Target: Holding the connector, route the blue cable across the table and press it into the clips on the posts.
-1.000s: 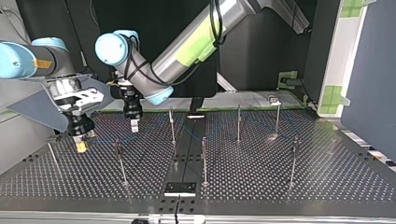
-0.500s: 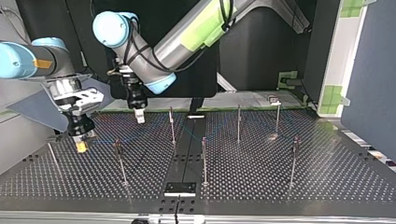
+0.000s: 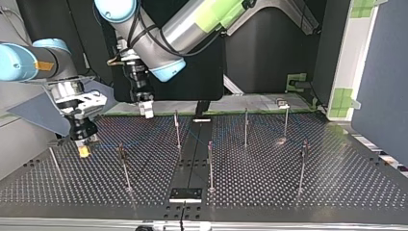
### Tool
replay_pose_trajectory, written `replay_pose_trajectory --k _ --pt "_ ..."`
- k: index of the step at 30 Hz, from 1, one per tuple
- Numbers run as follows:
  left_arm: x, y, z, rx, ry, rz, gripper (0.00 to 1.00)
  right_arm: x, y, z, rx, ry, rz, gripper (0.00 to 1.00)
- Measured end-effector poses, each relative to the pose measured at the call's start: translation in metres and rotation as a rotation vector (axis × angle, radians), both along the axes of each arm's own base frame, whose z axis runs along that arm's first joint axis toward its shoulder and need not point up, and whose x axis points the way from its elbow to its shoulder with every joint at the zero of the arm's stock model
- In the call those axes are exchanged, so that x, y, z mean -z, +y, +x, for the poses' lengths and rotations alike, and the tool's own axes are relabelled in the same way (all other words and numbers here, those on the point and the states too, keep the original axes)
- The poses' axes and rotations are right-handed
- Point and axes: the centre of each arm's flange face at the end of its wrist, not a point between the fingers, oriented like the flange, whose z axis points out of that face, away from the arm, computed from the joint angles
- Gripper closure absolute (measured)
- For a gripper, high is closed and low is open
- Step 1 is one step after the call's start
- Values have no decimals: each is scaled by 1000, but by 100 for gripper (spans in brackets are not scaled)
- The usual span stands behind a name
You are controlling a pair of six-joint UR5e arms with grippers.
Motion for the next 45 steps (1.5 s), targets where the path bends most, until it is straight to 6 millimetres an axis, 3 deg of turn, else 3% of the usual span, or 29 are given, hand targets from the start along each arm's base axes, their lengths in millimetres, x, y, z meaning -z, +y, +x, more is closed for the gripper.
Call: replay_pose_trajectory --k 22,45 --pt "-50 49 -37 -25 -101 -76 0 0 0 0 0 0 0 100" --pt "15 68 -50 -27 -96 -64 0 0 0 0 0 0 0 100"
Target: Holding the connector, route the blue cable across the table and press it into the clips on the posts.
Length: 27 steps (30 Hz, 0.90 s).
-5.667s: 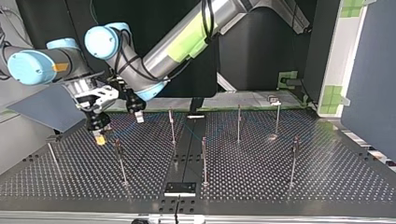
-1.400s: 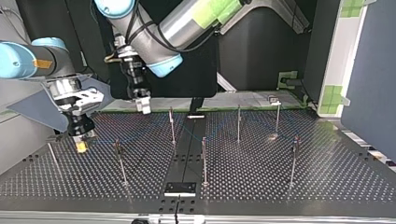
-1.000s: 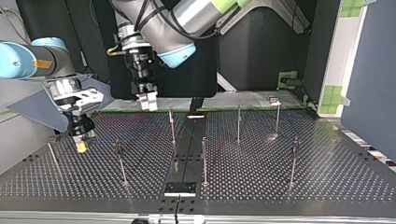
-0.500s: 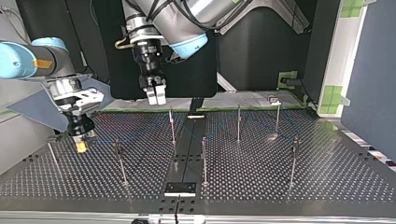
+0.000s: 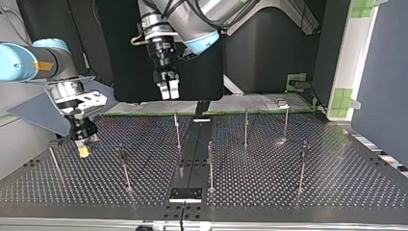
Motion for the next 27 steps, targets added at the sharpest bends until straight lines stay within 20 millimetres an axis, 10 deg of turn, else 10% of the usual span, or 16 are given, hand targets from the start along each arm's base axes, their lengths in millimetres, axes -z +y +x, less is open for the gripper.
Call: replay_pose_trajectory --k 27 --pt "109 75 10 -8 162 254 0 0 0 0 0 0 0 100"
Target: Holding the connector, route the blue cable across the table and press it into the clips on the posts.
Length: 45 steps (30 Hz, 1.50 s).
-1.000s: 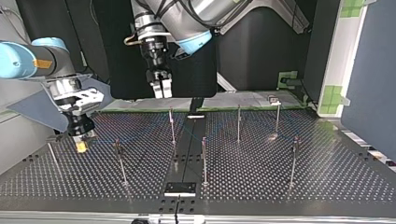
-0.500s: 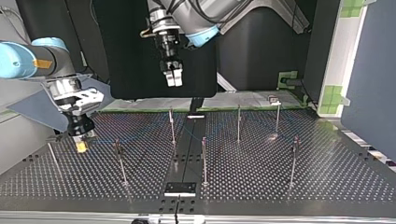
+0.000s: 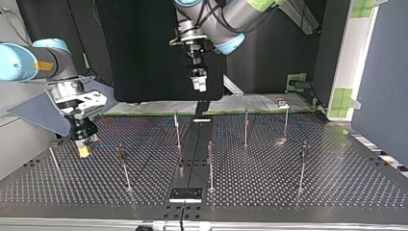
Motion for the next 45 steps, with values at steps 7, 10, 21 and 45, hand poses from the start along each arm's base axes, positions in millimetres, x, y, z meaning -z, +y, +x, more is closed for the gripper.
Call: replay_pose_trajectory --k 7,10,21,45 --pt "21 27 17 -2 1 24 0 0 0 0 0 0 0 100" --pt "31 40 22 -2 13 42 0 0 0 0 0 0 0 100" --pt "61 80 31 -2 68 102 0 0 0 0 0 0 0 100" --pt "128 114 -25 183 217 224 0 0 0 0 0 0 0 100"
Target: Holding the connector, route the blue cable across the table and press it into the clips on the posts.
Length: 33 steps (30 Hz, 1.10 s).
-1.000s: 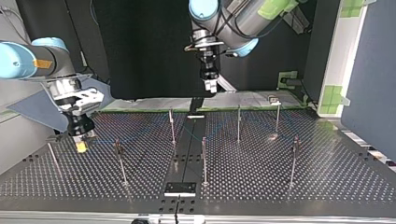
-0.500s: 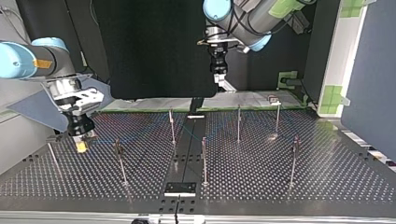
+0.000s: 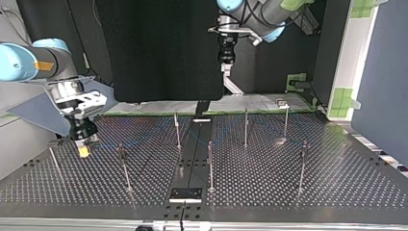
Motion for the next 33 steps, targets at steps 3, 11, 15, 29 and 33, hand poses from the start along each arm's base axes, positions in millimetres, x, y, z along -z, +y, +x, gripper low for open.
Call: replay_pose_trajectory --k 3,11,15,29,33 --pt "3 0 -3 25 8 3 0 0 0 0 0 0 0 100" --pt "4 -3 -5 58 14 2 0 0 0 0 0 0 0 100" --pt "4 -3 -5 59 14 2 0 0 0 0 0 0 0 100" --pt "4 -3 -5 59 14 2 0 0 0 0 0 0 0 100" --pt "4 -3 -5 59 14 2 0 0 0 0 0 0 0 100"
